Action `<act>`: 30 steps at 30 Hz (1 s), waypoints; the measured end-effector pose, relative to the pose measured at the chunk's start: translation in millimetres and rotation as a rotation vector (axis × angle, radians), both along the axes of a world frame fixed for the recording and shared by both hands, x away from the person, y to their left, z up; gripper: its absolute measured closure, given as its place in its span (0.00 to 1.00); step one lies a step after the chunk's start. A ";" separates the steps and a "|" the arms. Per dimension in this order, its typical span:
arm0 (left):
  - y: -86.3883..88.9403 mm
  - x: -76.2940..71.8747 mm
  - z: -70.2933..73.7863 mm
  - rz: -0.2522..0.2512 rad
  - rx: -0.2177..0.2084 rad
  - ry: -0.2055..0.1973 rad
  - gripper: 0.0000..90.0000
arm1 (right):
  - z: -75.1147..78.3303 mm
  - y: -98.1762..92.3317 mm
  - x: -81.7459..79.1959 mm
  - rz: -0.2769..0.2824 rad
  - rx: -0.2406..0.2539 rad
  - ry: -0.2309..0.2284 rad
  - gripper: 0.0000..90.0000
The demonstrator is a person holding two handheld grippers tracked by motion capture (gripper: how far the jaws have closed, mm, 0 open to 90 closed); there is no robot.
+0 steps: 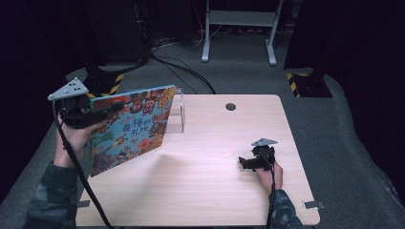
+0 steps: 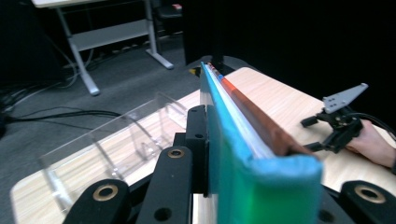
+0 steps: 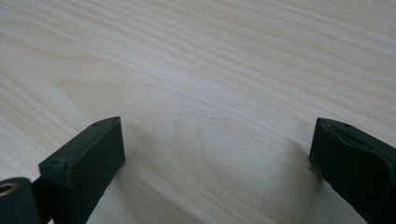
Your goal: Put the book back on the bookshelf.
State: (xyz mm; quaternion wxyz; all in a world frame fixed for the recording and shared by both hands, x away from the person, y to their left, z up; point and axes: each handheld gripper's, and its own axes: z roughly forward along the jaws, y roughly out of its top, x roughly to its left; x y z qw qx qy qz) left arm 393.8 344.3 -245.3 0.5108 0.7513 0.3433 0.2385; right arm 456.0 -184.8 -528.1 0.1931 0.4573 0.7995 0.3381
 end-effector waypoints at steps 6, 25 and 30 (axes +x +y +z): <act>16.8 -3.6 3.6 0.067 -0.023 -0.017 0.90 | -0.1 0.1 0.0 -0.002 0.001 -0.002 0.03; 50.2 -7.4 0.2 0.234 -0.078 -0.039 0.89 | 0.1 -0.1 0.0 0.000 0.000 0.001 0.03; 55.1 -6.3 -2.4 0.287 -0.079 -0.047 0.89 | 0.1 -0.2 0.0 0.000 0.000 0.000 0.03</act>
